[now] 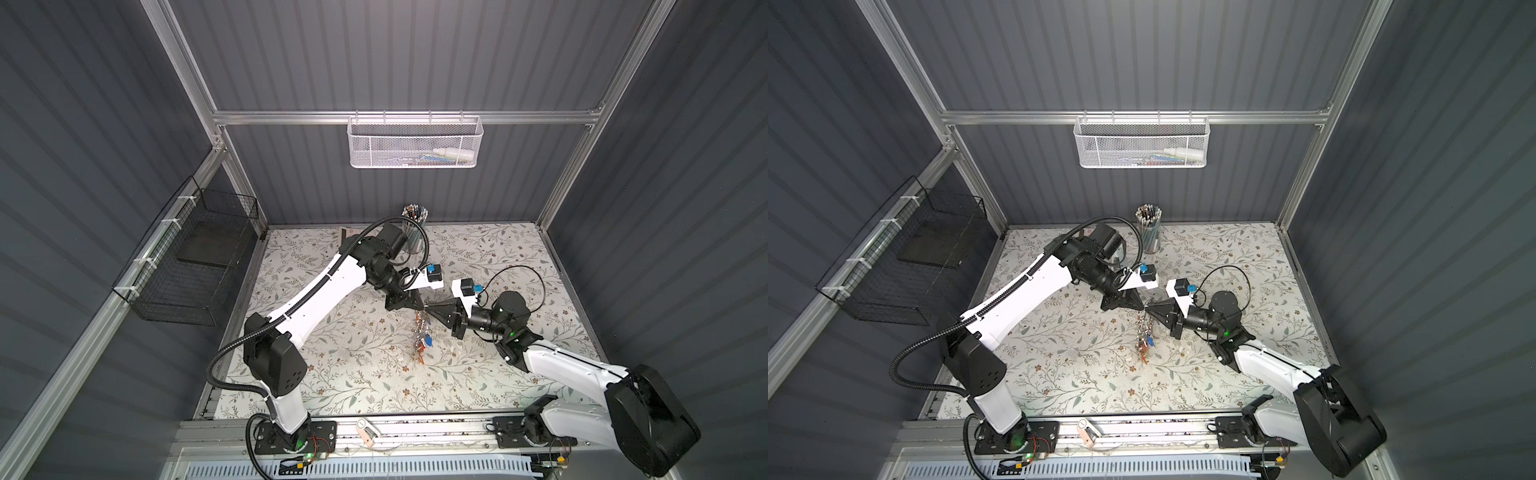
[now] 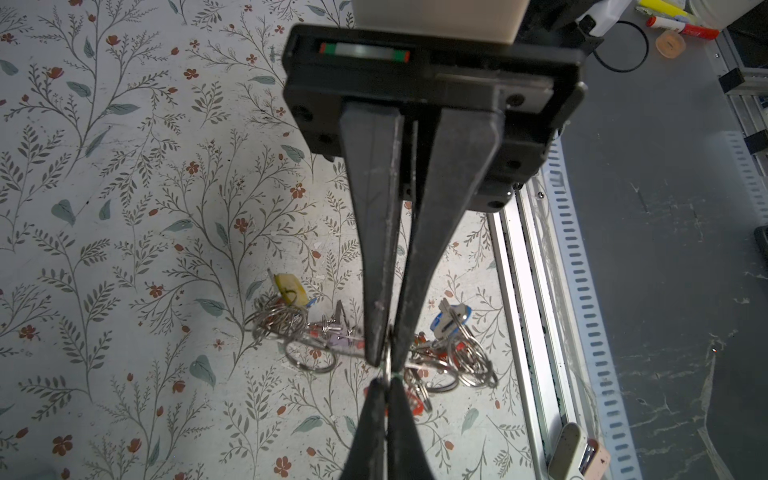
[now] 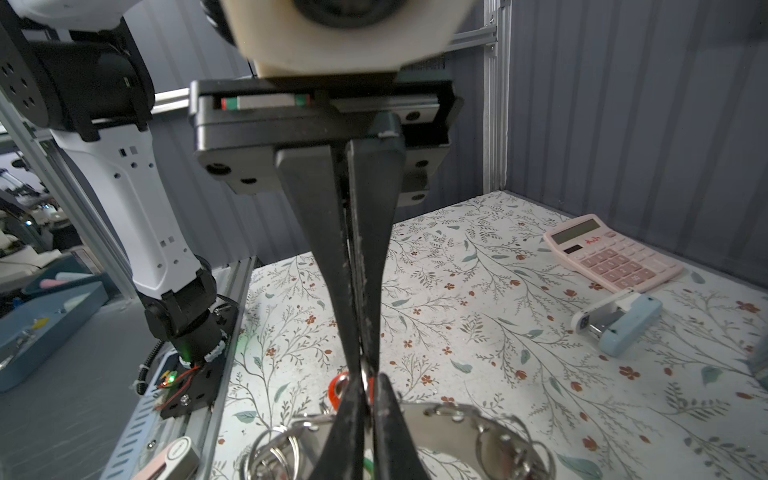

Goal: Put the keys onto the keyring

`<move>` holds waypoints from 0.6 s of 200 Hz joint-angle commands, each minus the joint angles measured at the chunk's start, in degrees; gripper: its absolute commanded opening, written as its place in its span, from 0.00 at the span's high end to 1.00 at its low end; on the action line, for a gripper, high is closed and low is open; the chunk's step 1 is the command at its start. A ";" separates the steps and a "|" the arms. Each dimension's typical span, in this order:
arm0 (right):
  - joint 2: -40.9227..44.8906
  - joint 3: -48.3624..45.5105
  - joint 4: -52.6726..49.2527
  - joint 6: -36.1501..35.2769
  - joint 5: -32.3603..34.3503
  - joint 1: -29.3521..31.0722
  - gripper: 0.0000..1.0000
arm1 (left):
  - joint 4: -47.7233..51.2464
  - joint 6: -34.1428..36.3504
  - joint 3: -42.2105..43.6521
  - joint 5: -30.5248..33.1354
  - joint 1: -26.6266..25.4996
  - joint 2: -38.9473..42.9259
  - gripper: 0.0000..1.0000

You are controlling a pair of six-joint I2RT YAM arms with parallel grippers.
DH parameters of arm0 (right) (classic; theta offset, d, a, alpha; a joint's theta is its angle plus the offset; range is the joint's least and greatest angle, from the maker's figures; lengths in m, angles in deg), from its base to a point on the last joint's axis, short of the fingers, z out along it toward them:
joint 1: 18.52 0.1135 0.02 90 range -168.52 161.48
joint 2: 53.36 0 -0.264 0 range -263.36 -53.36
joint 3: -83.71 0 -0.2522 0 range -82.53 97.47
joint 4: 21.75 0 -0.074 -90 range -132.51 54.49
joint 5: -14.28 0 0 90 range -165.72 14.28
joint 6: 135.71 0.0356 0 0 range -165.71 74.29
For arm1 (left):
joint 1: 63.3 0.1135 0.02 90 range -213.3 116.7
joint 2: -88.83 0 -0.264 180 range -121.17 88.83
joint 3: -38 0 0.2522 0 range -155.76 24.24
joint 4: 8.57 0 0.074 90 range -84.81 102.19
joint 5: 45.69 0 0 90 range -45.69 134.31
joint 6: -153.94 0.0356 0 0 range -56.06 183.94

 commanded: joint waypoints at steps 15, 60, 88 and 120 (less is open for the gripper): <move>-0.69 1.08 1.11 0.68 0.43 0.01 1.00 | 0.71 -0.24 -1.56 -2.06 -0.40 -0.28 1.00; -0.17 0.04 3.52 1.64 1.12 -0.01 1.00 | -6.26 -6.07 3.79 -3.66 2.20 4.91 0.85; 0.18 -0.35 5.20 2.62 0.80 -0.03 1.00 | -22.68 -17.51 14.65 -11.01 9.01 13.78 0.64; 0.63 -0.64 6.37 3.24 0.66 -0.03 1.00 | -42.22 -32.02 31.71 -12.92 11.29 21.44 0.47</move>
